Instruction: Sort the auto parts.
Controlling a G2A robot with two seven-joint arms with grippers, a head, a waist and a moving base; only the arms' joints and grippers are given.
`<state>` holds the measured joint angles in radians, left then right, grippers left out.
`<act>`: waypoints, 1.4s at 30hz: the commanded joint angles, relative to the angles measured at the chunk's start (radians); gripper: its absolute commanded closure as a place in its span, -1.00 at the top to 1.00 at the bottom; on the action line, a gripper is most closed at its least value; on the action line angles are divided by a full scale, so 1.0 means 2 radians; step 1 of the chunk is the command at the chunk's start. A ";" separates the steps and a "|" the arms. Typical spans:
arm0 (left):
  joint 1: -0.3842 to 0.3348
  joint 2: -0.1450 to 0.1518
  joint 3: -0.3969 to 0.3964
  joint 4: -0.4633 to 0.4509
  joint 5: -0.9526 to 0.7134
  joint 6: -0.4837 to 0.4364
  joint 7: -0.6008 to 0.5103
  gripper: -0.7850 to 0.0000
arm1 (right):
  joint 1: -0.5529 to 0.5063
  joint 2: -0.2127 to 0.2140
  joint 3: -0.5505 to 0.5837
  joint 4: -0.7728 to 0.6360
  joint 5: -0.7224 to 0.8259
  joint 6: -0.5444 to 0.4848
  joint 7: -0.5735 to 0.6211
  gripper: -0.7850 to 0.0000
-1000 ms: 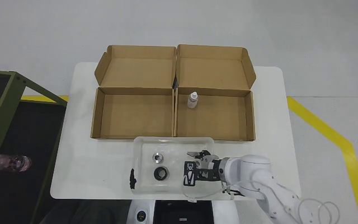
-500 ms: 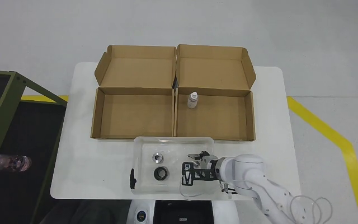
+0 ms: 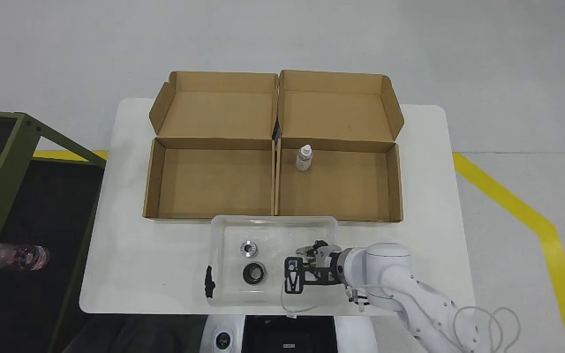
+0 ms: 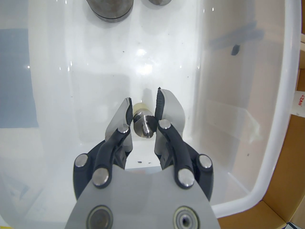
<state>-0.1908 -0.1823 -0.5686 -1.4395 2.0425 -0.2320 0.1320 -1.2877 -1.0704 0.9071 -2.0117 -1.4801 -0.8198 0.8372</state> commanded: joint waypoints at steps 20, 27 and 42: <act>0.000 0.000 0.000 0.000 0.000 0.000 0.000 1.00 | -0.008 0.007 0.008 -0.066 0.028 -0.026 0.010 -0.54; 0.000 0.000 0.000 0.000 0.000 0.000 0.000 1.00 | -0.009 0.015 -0.001 -0.087 0.021 -0.049 0.032 -0.39; 0.000 0.000 0.000 0.000 0.000 0.000 0.000 1.00 | 0.027 0.034 -0.051 -0.061 -0.026 -0.059 0.022 -0.25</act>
<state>-0.1908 -0.1823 -0.5686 -1.4395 2.0425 -0.2320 0.1320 -1.2375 -1.0054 0.8100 -2.1302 -1.5338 -0.9390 0.8811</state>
